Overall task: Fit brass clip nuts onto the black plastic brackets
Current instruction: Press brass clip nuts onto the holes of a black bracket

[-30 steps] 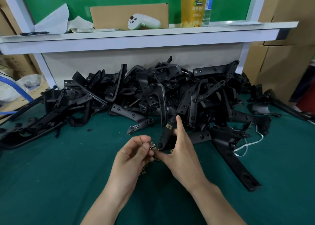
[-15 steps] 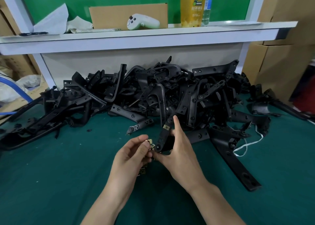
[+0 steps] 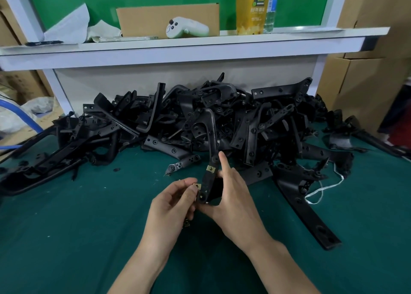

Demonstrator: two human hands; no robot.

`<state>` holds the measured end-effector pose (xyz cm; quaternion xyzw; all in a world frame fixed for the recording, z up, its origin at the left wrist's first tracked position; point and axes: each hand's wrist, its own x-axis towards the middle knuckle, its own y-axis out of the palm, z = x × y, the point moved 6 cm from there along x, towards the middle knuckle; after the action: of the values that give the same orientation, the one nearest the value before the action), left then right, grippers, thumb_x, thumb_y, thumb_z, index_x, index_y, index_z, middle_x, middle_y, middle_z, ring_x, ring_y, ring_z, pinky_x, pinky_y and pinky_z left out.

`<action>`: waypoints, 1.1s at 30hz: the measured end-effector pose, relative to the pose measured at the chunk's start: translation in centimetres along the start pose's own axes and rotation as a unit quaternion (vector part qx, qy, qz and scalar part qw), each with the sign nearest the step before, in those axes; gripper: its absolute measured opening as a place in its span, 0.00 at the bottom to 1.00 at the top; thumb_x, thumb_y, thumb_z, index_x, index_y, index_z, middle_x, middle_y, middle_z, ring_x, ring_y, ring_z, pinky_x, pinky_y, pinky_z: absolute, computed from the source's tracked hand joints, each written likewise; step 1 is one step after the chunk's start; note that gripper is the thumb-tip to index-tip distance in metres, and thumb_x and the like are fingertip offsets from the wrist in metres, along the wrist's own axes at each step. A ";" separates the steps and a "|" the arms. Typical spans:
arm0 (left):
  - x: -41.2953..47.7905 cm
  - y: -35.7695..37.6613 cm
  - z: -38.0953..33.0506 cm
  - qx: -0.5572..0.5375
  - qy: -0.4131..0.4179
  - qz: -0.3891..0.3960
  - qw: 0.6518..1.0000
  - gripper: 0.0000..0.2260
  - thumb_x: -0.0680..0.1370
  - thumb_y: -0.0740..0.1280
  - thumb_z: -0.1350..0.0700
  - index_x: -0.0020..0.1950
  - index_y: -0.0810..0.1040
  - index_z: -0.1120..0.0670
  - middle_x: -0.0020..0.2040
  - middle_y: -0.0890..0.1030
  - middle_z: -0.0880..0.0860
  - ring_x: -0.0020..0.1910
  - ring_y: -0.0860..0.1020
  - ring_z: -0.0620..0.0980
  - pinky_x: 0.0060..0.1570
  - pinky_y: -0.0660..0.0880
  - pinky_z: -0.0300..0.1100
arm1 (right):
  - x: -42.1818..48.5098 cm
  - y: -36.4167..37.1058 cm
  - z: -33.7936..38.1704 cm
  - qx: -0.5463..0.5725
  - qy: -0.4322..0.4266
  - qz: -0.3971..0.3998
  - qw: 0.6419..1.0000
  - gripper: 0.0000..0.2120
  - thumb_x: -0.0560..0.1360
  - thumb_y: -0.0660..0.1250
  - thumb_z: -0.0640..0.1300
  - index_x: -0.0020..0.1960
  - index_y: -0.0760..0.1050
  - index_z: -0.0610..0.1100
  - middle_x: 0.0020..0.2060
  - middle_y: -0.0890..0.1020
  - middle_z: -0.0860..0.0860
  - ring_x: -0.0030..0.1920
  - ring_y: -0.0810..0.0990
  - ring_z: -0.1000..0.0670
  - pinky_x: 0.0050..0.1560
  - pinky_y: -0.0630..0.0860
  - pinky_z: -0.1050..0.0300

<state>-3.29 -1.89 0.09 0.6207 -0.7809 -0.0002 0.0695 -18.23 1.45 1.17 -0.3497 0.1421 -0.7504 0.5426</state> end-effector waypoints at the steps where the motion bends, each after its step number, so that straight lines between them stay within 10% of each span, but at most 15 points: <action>1: 0.0 0.0 0.0 0.002 0.002 0.001 1.000 0.08 0.81 0.69 0.54 0.51 0.85 0.42 0.32 0.78 0.48 0.32 0.75 0.45 0.34 0.75 0.36 | 0.0 0.0 0.0 0.000 -0.002 0.000 1.000 0.56 0.68 0.75 0.61 0.77 0.34 0.64 0.61 0.70 0.57 0.73 0.63 0.48 0.75 0.63 0.46; 33: -0.3 0.1 -0.1 -0.008 -0.018 -0.043 0.999 0.06 0.79 0.70 0.55 0.46 0.84 0.44 0.34 0.80 0.46 0.30 0.73 0.46 0.30 0.73 0.34 | 0.0 0.5 -0.2 -0.022 -0.015 -0.005 1.000 0.59 0.69 0.78 0.56 0.74 0.30 0.71 0.65 0.70 0.53 0.74 0.58 0.49 0.77 0.58 0.51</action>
<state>-3.31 -1.52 0.16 0.6528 -0.7549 -0.0208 0.0600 -18.00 1.23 0.76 -0.3738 0.1487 -0.7446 0.5326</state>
